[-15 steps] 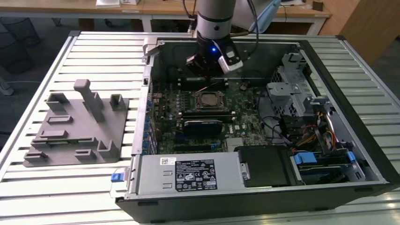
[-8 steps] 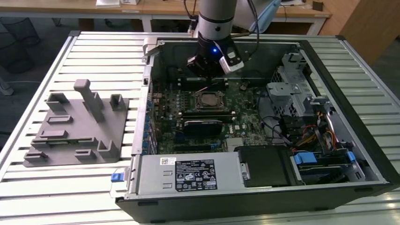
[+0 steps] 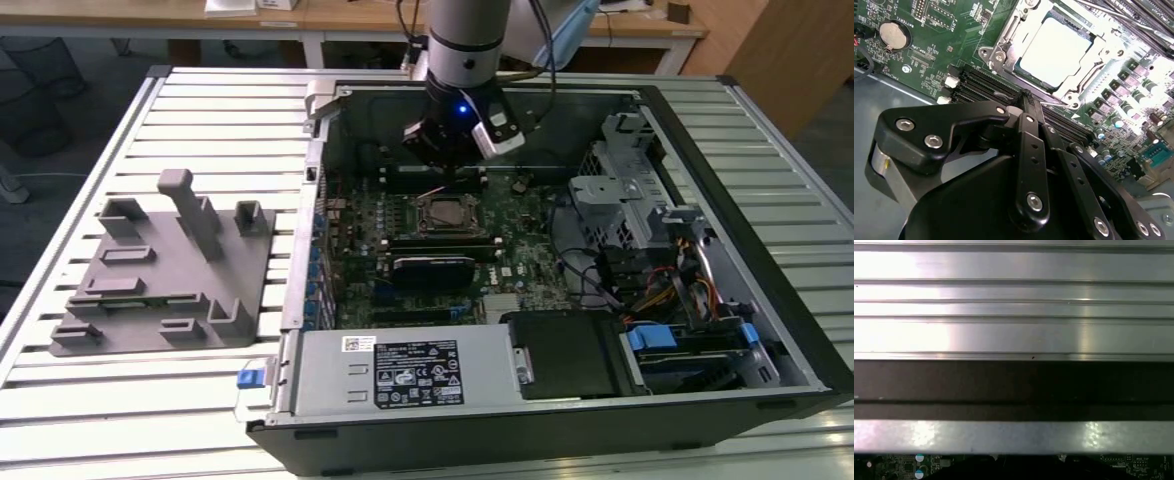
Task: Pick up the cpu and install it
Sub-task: 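Install the first cpu locking lever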
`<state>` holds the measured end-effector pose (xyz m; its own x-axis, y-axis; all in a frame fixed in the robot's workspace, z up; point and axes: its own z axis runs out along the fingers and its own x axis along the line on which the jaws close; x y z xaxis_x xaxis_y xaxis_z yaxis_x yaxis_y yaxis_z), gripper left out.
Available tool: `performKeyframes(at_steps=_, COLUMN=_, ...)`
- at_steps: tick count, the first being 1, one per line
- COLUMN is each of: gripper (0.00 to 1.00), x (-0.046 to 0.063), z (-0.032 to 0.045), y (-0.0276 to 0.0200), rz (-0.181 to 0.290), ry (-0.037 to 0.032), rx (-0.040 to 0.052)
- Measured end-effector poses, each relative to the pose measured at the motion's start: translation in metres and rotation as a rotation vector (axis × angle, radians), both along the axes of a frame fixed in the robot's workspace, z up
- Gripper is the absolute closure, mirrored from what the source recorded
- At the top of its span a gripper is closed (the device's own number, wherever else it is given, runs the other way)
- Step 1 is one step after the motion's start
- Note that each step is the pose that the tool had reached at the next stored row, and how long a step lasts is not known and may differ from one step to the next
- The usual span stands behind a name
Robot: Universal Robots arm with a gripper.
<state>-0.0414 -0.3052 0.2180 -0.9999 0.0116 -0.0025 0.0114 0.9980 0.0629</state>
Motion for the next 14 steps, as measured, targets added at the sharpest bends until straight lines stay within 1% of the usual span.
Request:
performKeyframes(at_steps=5, gripper=0.89, x=0.002, z=-0.0040, y=0.0002, rz=0.000, ry=0.0000, rx=-0.0008)
performKeyframes(at_steps=14, gripper=0.89, x=0.006, z=-0.0145, y=0.0004, rz=0.000, ry=0.0000, rx=-0.0017)
